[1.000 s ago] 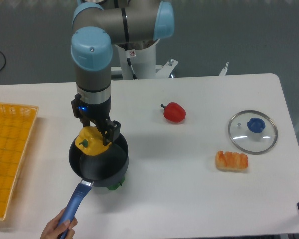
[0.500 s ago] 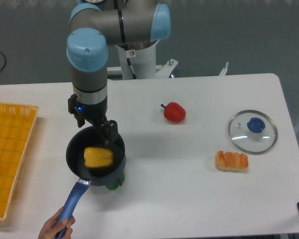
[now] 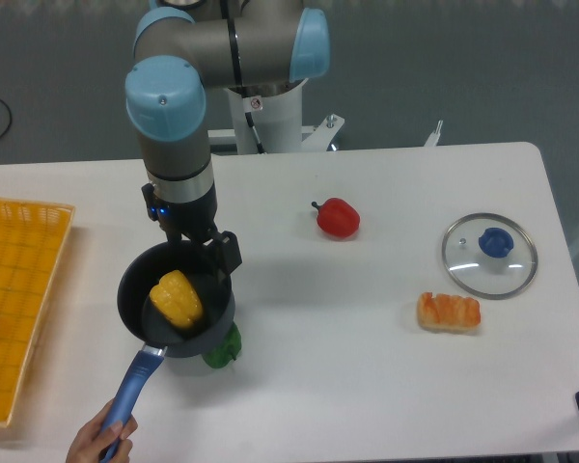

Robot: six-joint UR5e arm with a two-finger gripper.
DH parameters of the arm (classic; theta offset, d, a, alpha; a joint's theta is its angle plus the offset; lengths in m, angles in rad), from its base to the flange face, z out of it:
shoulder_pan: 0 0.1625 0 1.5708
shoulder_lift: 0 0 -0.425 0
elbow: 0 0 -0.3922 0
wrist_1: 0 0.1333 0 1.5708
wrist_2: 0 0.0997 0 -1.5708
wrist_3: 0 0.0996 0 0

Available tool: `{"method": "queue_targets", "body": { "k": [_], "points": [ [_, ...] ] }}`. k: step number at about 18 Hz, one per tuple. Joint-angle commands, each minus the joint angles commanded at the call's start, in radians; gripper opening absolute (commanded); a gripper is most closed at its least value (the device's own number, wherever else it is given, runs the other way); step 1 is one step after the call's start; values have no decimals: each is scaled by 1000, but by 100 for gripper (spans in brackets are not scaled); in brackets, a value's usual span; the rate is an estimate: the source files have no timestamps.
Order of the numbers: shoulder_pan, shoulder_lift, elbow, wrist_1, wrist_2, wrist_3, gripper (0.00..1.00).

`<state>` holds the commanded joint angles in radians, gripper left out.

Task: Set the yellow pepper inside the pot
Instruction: 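Lower the pepper into the saucepan and open the gripper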

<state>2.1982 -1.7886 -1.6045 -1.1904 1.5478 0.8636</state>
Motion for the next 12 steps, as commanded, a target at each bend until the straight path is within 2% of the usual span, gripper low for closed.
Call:
{"method": "queue_targets", "body": {
  "k": [12],
  "points": [
    [37, 0, -3, 0, -3, 2, 100]
  ]
}}
